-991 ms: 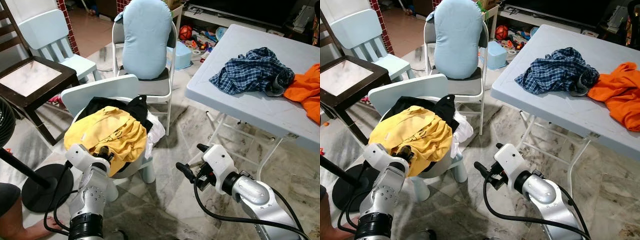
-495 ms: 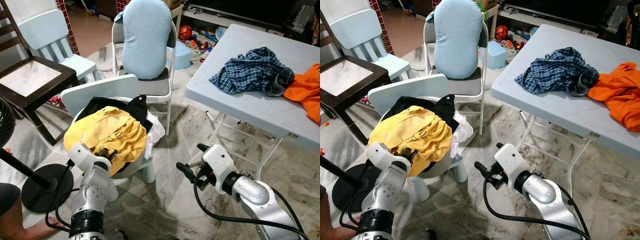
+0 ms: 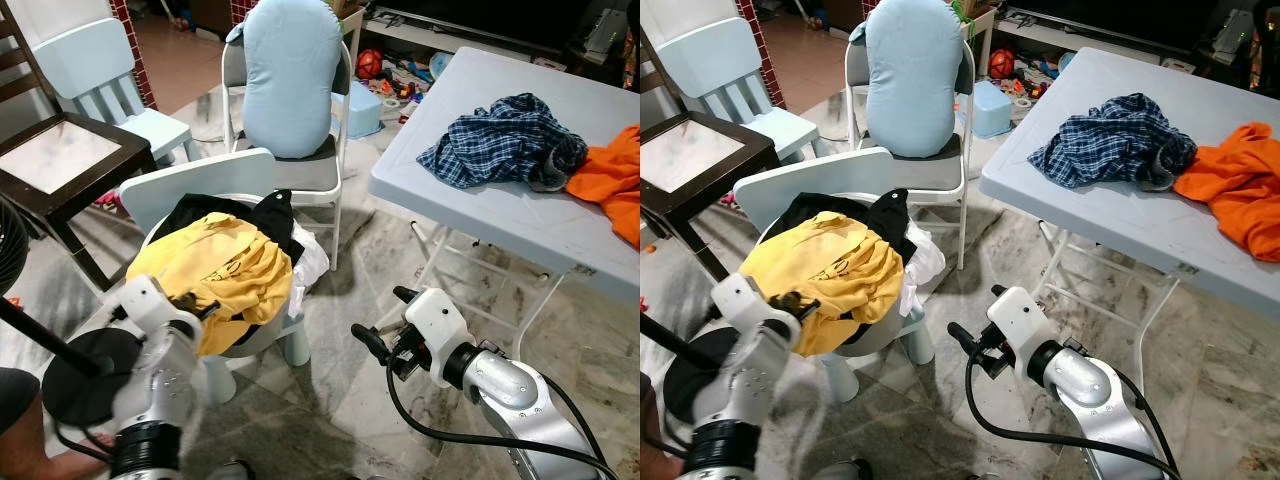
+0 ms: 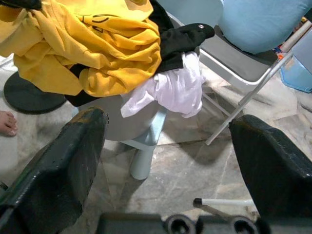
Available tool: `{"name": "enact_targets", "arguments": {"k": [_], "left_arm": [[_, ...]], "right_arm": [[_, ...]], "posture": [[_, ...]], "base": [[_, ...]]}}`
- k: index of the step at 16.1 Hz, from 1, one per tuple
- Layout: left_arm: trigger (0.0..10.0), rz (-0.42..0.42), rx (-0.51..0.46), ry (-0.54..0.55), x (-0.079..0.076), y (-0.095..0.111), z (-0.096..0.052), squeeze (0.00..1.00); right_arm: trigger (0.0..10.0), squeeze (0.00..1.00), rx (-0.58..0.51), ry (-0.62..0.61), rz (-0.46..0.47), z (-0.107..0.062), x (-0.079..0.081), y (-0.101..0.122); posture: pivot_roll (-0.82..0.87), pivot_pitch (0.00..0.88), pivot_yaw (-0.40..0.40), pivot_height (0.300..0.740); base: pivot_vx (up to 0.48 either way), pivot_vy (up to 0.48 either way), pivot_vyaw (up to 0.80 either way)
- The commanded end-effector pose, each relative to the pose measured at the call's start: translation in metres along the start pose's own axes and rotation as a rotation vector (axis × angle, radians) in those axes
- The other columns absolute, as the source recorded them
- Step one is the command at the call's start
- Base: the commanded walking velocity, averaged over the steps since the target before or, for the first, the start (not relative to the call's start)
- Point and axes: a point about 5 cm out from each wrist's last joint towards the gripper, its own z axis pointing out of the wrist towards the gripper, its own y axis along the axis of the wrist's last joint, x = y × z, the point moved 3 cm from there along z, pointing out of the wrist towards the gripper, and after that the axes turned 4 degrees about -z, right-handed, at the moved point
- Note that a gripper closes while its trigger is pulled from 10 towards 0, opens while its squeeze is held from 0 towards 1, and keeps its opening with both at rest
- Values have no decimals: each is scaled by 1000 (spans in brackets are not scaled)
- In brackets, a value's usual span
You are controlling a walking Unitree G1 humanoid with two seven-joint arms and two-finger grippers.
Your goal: Hang hanger
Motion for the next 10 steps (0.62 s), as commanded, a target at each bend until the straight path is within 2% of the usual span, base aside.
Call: {"name": "enact_targets", "arguments": {"k": [1, 3, 5, 6, 7, 8, 10], "left_arm": [[0, 84, 5, -21, 0, 3, -3, 0], [0, 206, -10, -61, -1, 11, -7, 0], [0, 475, 8, -238, -18, 13, -16, 0], [0, 507, 16, -261, -20, 13, -18, 0], [0, 662, 91, -410, -29, 4, -24, 0], [0, 764, 152, -507, -32, -4, -29, 0], [0, 917, 247, -622, -31, -18, -36, 0]], "right_arm": [[10000, 0, 1, -13, -6, -1, -3, 0], [10000, 0, 1, -14, -4, -1, -3, 0], [10000, 0, 3, -14, -2, -1, -3, -1], [10000, 0, 3, -15, -2, -1, -3, -1], [10000, 0, 3, -15, 0, 0, -3, -2], [10000, 0, 2, -13, 0, 0, -3, -1], [10000, 0, 2, -11, -1, 1, -3, -1]], "posture": [[-46, 104, -55, 740], [-44, 107, -53, 740], [-38, 107, -54, 740], [-38, 107, -54, 740], [-33, 106, -54, 740], [-33, 105, -55, 740], [-35, 103, -56, 740]], "base": [[0, 0, 0], [0, 0, 0], [0, 0, 0], [0, 0, 0], [0, 0, 0], [0, 0, 0], [0, 0, 0]]}}
